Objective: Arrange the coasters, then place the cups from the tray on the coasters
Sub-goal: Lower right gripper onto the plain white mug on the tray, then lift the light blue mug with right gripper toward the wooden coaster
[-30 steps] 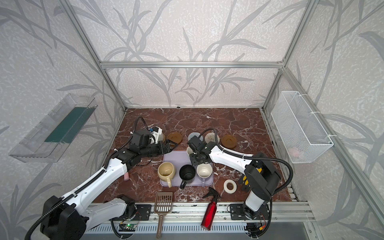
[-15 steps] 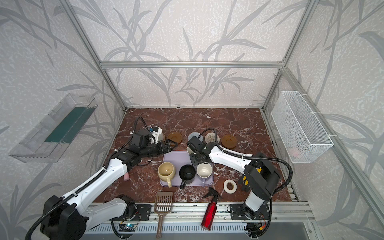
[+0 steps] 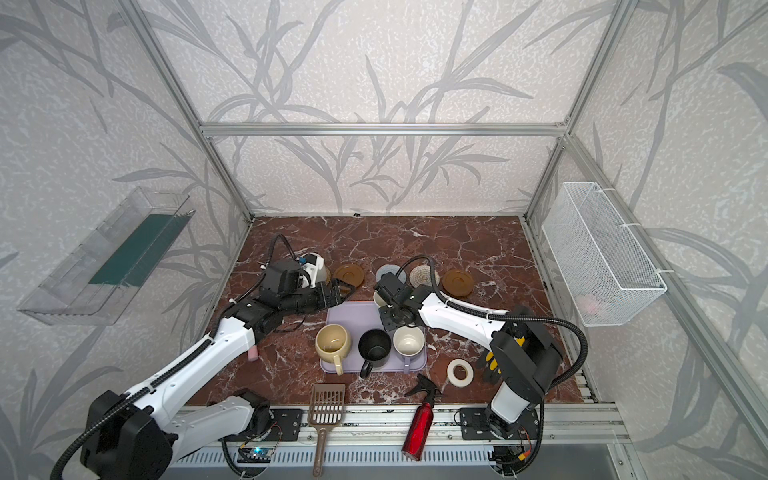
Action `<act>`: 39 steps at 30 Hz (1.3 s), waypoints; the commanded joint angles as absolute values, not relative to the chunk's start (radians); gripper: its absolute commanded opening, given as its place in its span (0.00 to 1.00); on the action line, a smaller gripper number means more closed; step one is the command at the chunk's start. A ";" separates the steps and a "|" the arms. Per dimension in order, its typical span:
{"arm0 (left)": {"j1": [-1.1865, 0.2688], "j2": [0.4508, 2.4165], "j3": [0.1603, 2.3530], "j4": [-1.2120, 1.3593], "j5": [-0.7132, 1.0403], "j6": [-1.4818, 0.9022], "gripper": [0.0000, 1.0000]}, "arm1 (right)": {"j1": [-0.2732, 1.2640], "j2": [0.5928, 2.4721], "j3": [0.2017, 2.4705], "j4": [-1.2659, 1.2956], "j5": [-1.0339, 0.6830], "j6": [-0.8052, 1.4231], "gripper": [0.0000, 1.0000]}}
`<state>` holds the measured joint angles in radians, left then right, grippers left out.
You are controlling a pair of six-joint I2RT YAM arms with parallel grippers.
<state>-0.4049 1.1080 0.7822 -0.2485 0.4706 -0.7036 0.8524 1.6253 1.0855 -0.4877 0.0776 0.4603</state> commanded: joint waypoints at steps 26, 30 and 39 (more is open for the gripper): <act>-0.361 0.984 0.802 -0.217 0.442 -0.835 0.99 | 0.864 1.454 1.217 -0.571 0.185 0.445 0.00; -0.344 0.967 0.804 -0.193 0.481 -0.871 0.99 | 0.865 1.456 1.273 -0.615 0.181 0.458 0.00; -0.318 0.948 0.862 -0.204 0.500 -0.883 0.99 | 0.883 1.500 1.403 -0.678 0.189 0.502 0.00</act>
<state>-0.3260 0.9733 0.8181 -0.2089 0.4992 -0.8738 0.8730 1.5032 1.3460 -0.6872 0.1577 0.4774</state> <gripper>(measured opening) 0.994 0.159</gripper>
